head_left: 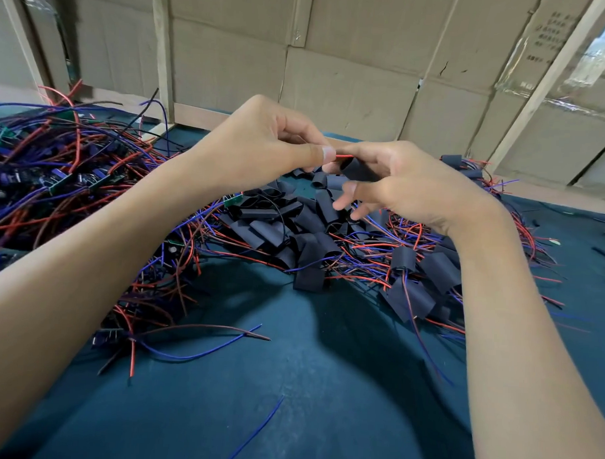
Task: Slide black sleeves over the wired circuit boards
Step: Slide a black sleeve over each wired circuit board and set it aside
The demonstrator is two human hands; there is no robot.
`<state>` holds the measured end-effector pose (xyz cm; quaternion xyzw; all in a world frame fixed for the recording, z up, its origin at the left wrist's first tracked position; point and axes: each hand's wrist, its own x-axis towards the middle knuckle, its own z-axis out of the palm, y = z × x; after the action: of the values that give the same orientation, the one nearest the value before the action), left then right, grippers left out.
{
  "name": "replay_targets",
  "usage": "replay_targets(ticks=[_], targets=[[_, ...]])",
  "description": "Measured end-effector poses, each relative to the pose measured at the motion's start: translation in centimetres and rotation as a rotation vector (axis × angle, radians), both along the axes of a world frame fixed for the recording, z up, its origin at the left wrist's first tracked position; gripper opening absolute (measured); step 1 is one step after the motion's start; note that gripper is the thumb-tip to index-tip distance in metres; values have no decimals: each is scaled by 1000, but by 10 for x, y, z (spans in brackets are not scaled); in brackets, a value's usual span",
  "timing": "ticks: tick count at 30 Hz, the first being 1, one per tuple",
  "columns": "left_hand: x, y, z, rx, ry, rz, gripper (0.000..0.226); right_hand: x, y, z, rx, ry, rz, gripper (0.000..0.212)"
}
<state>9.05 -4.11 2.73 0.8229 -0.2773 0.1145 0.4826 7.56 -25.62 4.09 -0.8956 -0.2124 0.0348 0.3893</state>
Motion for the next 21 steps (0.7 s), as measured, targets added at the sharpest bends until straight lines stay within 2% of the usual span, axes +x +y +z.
replay_targets(ticks=[4, 7, 12, 16, 18, 21], targets=[[2, 3, 1, 11, -31, 1, 11, 0, -4, 1, 88, 2, -18, 41], [-1, 0, 1, 31, -23, -34, 13, -1, 1, 1, 84, -19, 49, 42], [1, 0, 1, 12, -30, -21, 13, 1, 17, -1, 36, -79, 66, 18], [8, 4, -1, 21, 41, -96, 39, 6, 14, -1, 51, -92, -22, 24], [13, 10, -2, 153, 85, -112, 47, 9, 9, 1, 62, -122, -61, 23], [17, 17, -8, 527, 161, -41, 54, 12, 2, 2, 113, -158, -113, 20]])
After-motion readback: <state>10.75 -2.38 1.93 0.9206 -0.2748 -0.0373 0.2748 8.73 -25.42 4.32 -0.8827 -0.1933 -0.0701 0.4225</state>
